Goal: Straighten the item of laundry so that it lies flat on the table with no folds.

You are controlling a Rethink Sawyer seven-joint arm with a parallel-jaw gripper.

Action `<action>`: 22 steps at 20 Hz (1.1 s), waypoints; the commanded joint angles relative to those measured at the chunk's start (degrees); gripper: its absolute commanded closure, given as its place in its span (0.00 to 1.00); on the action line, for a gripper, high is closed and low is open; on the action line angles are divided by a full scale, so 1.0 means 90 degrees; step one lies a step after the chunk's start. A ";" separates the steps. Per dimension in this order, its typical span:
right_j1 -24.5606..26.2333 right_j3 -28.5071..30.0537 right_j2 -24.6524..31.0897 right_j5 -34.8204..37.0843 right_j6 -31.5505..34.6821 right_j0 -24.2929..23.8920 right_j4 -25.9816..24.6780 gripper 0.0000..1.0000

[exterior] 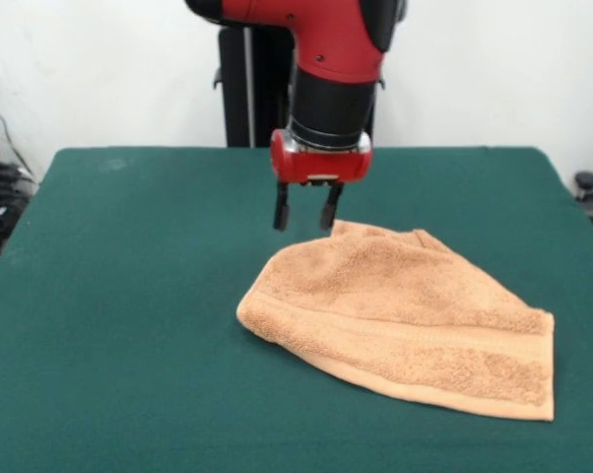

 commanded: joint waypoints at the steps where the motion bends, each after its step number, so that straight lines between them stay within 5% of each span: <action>1: 0.0107 0.0623 0.0790 0.0268 0.0212 -0.0084 0.0093 0.00; 22: 0.0066 0.1207 0.0499 -0.0732 0.0734 0.0383 -0.0163 0.00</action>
